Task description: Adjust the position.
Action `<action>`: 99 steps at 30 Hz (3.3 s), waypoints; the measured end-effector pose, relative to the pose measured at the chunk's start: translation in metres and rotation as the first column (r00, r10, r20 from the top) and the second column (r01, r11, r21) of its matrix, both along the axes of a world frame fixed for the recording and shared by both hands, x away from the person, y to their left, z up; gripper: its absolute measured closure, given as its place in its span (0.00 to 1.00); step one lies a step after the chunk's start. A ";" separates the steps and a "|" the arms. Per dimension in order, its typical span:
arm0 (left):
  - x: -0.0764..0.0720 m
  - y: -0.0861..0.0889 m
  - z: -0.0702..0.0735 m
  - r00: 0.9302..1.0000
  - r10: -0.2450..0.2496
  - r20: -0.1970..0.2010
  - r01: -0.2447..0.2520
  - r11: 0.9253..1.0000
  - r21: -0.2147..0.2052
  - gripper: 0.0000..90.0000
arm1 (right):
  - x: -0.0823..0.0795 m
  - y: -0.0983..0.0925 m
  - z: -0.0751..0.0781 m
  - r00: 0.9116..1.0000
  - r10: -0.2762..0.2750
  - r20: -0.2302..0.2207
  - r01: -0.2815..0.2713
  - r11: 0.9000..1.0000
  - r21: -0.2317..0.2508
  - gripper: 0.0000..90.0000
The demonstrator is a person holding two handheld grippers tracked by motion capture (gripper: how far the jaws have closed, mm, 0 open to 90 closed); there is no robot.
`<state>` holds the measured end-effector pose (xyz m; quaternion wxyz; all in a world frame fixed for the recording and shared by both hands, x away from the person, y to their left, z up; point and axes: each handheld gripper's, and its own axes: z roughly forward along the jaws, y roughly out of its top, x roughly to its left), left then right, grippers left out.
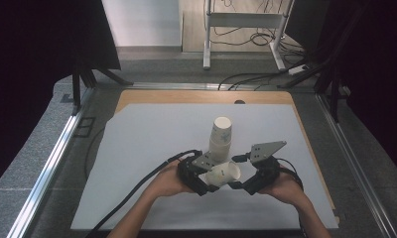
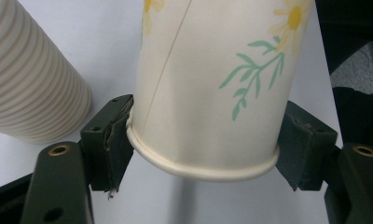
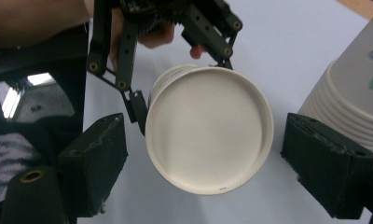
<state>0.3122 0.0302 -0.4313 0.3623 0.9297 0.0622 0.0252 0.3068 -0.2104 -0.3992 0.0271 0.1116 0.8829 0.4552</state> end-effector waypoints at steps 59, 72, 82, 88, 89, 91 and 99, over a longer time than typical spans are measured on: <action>0.001 0.035 -0.009 0.986 0.077 -0.146 -0.122 0.934 -0.335 0.13 | -0.003 -0.007 -0.013 0.997 -0.012 -0.073 0.021 0.993 0.120 0.39; -0.004 0.035 -0.017 0.981 0.089 -0.172 -0.156 0.889 -0.431 0.13 | -0.004 -0.016 -0.018 0.994 -0.069 -0.084 0.085 0.972 0.217 0.40; -0.003 0.032 -0.021 0.977 0.094 -0.191 -0.179 0.852 -0.493 0.13 | -0.006 -0.019 -0.021 0.992 -0.087 -0.096 0.111 0.953 0.281 0.40; -0.003 0.031 -0.021 0.978 0.092 -0.189 -0.177 0.844 -0.507 0.14 | -0.006 -0.018 -0.022 0.991 -0.085 -0.100 0.112 0.946 0.304 0.40; -0.003 0.031 -0.021 0.978 0.093 -0.188 -0.178 0.843 -0.508 0.14 | -0.006 -0.017 -0.022 0.991 -0.083 -0.101 0.110 0.945 0.307 0.40; -0.003 0.031 -0.021 0.978 0.089 -0.190 -0.176 0.839 -0.515 0.15 | -0.006 -0.016 -0.023 0.992 -0.079 -0.103 0.108 0.944 0.313 0.40; -0.002 0.031 -0.022 0.980 0.042 -0.195 -0.144 0.828 -0.541 0.16 | -0.007 -0.013 -0.025 0.993 -0.045 -0.112 0.081 0.939 0.335 0.40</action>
